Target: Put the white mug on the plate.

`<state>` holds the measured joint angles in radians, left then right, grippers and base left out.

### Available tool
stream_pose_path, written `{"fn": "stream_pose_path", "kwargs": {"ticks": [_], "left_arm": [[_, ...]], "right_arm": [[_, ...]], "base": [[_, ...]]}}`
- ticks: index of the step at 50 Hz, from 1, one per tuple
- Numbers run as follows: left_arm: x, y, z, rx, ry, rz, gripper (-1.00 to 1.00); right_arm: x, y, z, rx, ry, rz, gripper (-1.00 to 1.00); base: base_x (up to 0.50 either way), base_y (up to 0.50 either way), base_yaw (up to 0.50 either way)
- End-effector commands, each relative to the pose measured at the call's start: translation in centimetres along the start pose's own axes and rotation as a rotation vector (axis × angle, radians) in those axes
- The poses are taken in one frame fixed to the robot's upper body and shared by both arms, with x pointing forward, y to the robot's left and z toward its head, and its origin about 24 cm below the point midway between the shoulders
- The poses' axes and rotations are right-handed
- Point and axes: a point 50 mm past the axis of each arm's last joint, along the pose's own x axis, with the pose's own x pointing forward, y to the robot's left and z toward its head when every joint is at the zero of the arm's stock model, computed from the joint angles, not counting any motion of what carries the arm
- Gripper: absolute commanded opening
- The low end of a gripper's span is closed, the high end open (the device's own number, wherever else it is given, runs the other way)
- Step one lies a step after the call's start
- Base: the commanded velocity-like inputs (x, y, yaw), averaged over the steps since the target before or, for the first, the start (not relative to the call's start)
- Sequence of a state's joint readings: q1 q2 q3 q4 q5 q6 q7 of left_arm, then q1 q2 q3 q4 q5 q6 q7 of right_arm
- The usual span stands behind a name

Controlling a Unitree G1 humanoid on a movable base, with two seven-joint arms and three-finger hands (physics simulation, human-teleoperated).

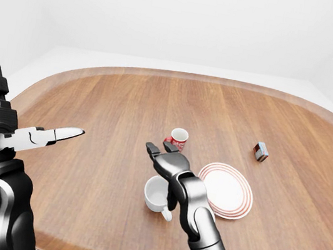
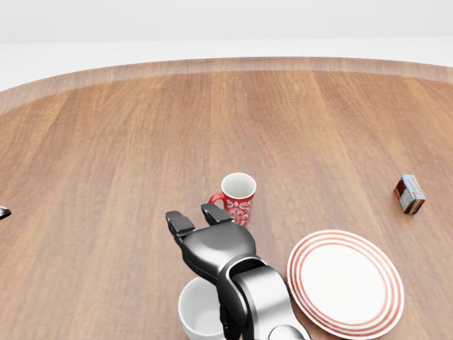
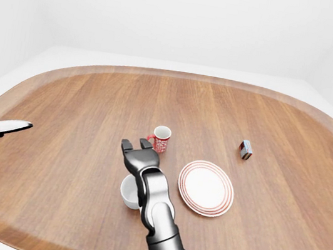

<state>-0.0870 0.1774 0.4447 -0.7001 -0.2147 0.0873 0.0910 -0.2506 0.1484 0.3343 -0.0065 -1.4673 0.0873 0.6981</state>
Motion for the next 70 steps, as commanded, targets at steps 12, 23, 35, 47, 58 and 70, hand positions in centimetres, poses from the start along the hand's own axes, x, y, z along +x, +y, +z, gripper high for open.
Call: {"fn": "stream_pose_path", "kwargs": {"ticks": [12,23,35,47,58,70], "left_arm": [[-0.1,0.0,0.0,0.000,0.003,0.000,1.00],[-0.1,0.0,0.0,0.000,0.002,-0.001,1.00],[-0.2,-0.1,-0.1,-0.001,0.009,-0.001,1.00],[-0.2,-0.1,-0.3,-0.001,0.018,-0.001,1.00],[-0.2,-0.1,-0.2,-0.004,0.012,-0.001,1.00],[-0.2,-0.1,-0.2,-0.004,0.012,-0.003,1.00]], "right_arm": [[1.0,2.5,0.5,-0.005,-0.006,0.115,1.00],[2.1,3.5,0.2,0.006,0.000,0.189,1.00],[3.3,4.3,-0.1,0.014,0.005,0.259,1.00],[4.1,4.5,0.0,0.025,-0.002,0.301,1.00],[4.8,5.0,-0.3,0.039,0.001,0.356,1.00],[5.3,5.4,-1.0,0.050,0.014,0.402,1.00]], "base": [[0.00,0.00,0.00],[0.00,0.00,0.00],[0.00,0.00,0.00],[0.00,0.00,0.00],[0.00,0.00,0.00],[0.00,0.00,0.00]]}}
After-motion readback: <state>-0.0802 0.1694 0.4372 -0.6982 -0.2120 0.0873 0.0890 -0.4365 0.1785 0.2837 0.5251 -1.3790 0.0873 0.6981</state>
